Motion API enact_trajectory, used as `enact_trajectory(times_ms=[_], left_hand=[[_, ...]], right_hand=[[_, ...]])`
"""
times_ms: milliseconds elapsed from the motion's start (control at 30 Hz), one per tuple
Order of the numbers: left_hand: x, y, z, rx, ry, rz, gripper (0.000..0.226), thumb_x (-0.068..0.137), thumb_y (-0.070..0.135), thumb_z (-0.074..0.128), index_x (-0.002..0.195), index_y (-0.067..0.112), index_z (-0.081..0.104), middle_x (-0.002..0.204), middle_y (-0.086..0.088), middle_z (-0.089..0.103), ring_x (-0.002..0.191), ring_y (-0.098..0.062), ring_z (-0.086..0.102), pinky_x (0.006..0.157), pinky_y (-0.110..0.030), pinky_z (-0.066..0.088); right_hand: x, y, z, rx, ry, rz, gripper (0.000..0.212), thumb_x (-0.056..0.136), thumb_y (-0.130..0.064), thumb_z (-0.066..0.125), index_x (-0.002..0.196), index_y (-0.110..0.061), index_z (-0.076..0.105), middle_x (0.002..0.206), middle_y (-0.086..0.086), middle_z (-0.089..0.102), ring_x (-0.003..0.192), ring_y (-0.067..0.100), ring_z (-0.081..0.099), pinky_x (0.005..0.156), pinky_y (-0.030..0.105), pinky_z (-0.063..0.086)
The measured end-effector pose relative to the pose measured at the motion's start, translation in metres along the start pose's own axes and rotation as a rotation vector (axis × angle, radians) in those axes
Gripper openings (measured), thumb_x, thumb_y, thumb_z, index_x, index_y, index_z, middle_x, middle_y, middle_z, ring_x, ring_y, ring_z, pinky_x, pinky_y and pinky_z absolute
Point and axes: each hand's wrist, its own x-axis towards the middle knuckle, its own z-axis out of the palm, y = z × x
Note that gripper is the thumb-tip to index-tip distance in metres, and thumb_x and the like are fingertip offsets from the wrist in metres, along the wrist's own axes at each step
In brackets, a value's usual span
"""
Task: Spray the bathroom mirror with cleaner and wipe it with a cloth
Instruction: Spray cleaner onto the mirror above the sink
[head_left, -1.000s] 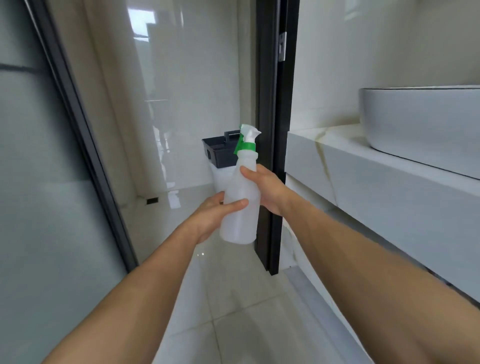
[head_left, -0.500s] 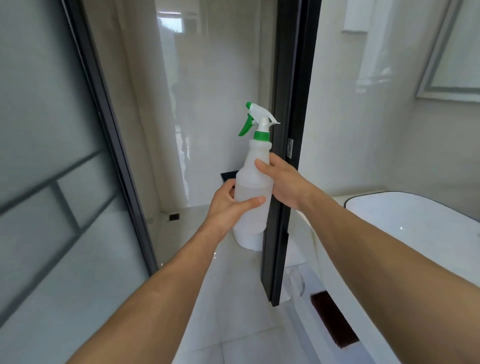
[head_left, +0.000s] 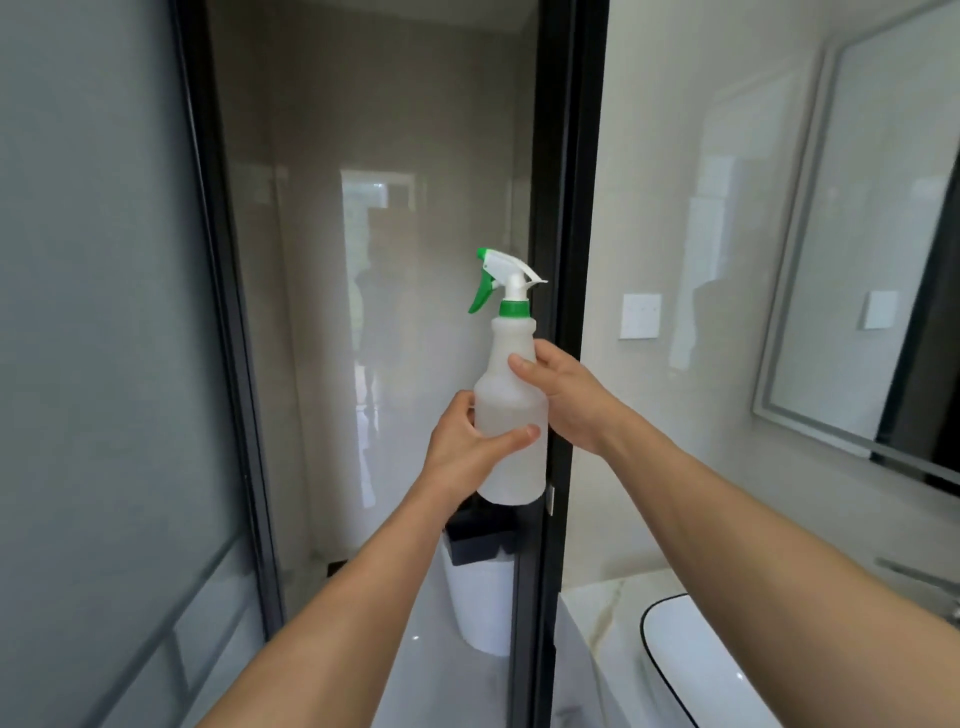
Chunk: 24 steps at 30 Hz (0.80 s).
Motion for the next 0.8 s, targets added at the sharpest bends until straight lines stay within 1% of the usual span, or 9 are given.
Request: enact_trajectory(times_ms=[67,133,200,300,433,500,633,700,800], left_hand=[[0.005,0.012,0.01,0.021,-0.001,0.024,0.068,0.055,0.054,0.086,0.111,0.034,0.054,0.106,0.013,0.068,0.095,-0.004,0.068,0.074,-0.027,0.058],[0.008,0.022,0.02,0.021,-0.006,0.048,0.068,0.054,0.056,0.086,0.11,0.034,0.054,0.106,0.013,0.068,0.095,-0.004,0.067,0.076,-0.03,0.059],[0.011,0.029,0.03,0.011,-0.015,0.07,0.065,0.054,0.056,0.086,0.108,0.036,0.055,0.105,0.015,0.068,0.09,0.001,0.067,0.072,-0.025,0.058],[0.018,0.036,0.048,-0.005,-0.039,0.097,0.064,0.054,0.056,0.085,0.106,0.036,0.055,0.103,0.016,0.068,0.083,0.007,0.066,0.064,-0.017,0.053],[0.035,0.036,0.076,-0.043,-0.099,0.112,0.064,0.056,0.049,0.088,0.109,0.03,0.057,0.103,0.012,0.07,0.088,-0.003,0.07,0.069,-0.024,0.059],[0.047,0.032,0.093,-0.07,-0.137,0.113,0.065,0.054,0.049,0.088,0.107,0.029,0.057,0.103,0.01,0.071,0.089,-0.005,0.072,0.071,-0.027,0.061],[0.081,0.017,0.132,-0.082,-0.222,0.125,0.067,0.051,0.055,0.087,0.105,0.03,0.057,0.102,0.009,0.071,0.09,-0.008,0.071,0.08,-0.04,0.062],[0.101,0.008,0.153,-0.1,-0.268,0.129,0.066,0.051,0.055,0.088,0.104,0.032,0.057,0.101,0.01,0.072,0.089,-0.007,0.072,0.081,-0.041,0.062],[0.137,0.0,0.184,-0.119,-0.341,0.143,0.069,0.049,0.057,0.087,0.106,0.035,0.057,0.099,0.013,0.072,0.087,-0.002,0.071,0.08,-0.037,0.062]], right_hand=[[-0.003,-0.014,-0.009,-0.027,0.019,-0.014,0.039,0.096,-0.027,0.061,0.131,-0.009,0.054,0.119,0.014,0.066,0.11,0.029,0.066,0.095,0.043,0.055],[-0.008,-0.025,-0.017,-0.038,0.034,-0.034,0.038,0.097,-0.026,0.061,0.129,-0.008,0.054,0.115,0.013,0.067,0.107,0.028,0.067,0.094,0.042,0.055],[-0.011,-0.032,-0.026,-0.047,0.058,-0.056,0.033,0.097,-0.025,0.06,0.124,-0.006,0.056,0.11,0.011,0.067,0.102,0.026,0.067,0.092,0.041,0.055],[-0.014,-0.038,-0.044,-0.049,0.12,-0.071,0.033,0.097,-0.021,0.06,0.123,-0.002,0.056,0.112,0.016,0.064,0.104,0.031,0.064,0.098,0.049,0.05],[-0.012,-0.039,-0.072,-0.096,0.206,-0.08,0.038,0.096,-0.022,0.063,0.125,0.001,0.056,0.113,0.019,0.065,0.105,0.033,0.065,0.103,0.055,0.048],[-0.009,-0.036,-0.09,-0.139,0.249,-0.081,0.038,0.094,-0.025,0.065,0.124,-0.002,0.058,0.117,0.022,0.066,0.109,0.037,0.066,0.101,0.054,0.051],[0.0,-0.029,-0.13,-0.227,0.344,-0.088,0.033,0.09,-0.03,0.071,0.118,-0.014,0.063,0.112,0.01,0.072,0.104,0.029,0.07,0.091,0.045,0.058],[0.008,-0.025,-0.151,-0.266,0.406,-0.088,0.035,0.09,-0.029,0.071,0.12,-0.013,0.062,0.114,0.011,0.071,0.106,0.03,0.07,0.092,0.045,0.057],[0.021,-0.02,-0.181,-0.283,0.528,-0.094,0.038,0.091,-0.025,0.07,0.124,-0.009,0.06,0.119,0.015,0.069,0.108,0.032,0.069,0.095,0.047,0.055]])
